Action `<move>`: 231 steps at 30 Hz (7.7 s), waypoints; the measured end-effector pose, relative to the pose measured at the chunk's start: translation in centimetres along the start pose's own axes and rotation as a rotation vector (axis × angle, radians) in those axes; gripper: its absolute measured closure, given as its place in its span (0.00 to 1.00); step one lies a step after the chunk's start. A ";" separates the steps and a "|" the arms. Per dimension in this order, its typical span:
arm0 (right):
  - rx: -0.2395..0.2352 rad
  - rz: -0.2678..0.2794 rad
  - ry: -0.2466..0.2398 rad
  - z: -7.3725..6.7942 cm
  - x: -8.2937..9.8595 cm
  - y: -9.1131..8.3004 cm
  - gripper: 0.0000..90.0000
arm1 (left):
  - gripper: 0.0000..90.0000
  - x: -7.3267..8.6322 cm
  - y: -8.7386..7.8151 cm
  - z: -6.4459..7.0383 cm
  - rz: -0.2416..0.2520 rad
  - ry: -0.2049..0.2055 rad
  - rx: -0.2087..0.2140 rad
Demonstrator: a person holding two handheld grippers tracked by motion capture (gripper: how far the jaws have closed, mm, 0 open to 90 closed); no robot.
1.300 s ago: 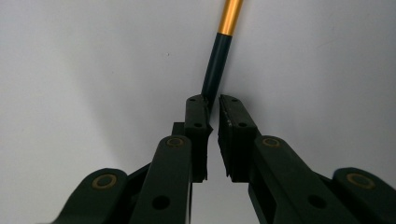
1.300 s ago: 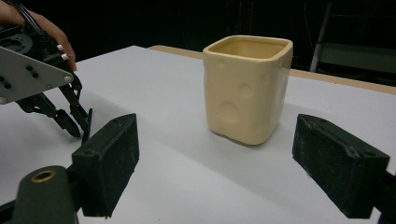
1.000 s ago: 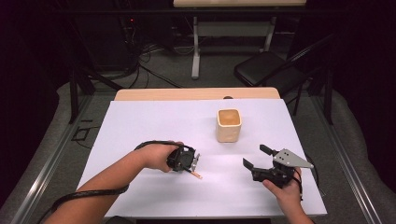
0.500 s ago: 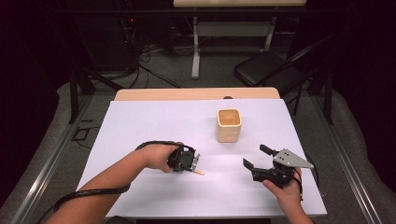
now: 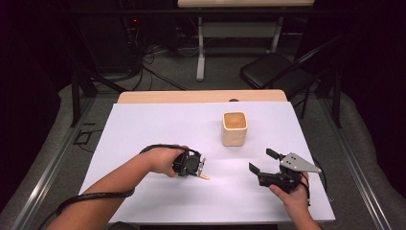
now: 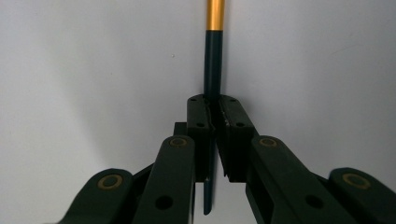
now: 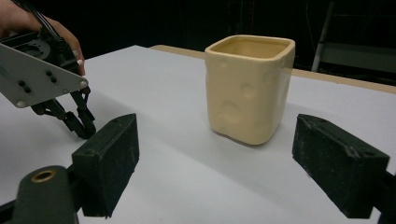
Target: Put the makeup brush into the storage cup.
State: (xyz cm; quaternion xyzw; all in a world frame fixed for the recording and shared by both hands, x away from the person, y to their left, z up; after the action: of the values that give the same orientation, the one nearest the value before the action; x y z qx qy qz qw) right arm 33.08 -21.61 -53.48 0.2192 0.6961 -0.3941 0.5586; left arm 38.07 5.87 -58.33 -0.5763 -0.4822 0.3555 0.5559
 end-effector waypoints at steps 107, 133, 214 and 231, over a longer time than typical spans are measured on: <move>-0.004 -0.016 0.003 0.0 0.1 0.1 0.16 | 0.93 1.6 -10.4 -1.2 0.862 -0.424 -0.003; -0.017 -0.024 0.023 -0.1 0.2 0.3 0.16 | 0.93 2.5 -12.7 -1.1 1.197 -0.557 -0.075; -0.246 0.061 -0.061 -4.5 -11.1 2.0 0.67 | 0.93 0.3 -13.3 -0.6 1.340 -0.587 -0.128; -0.297 0.057 -0.047 -5.9 -12.0 2.4 0.74 | 0.93 -0.5 -12.9 -0.7 1.354 -0.579 -0.124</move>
State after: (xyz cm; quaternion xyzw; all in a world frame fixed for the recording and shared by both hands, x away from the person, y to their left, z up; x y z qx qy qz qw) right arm 34.65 -13.94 -42.44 0.1447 0.7268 -0.2757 0.6122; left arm 36.55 4.10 -45.63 -0.6612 -0.1674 0.7306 0.0318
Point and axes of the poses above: each handheld gripper's, and its own axes: y roughly forward along the jaws, x roughly out of its underside, z roughly to its right, the point moved 6 cm from there along y, roughly forward along the jaws, and after that the axes turned 4 degrees about -z, right-handed, at the moved point
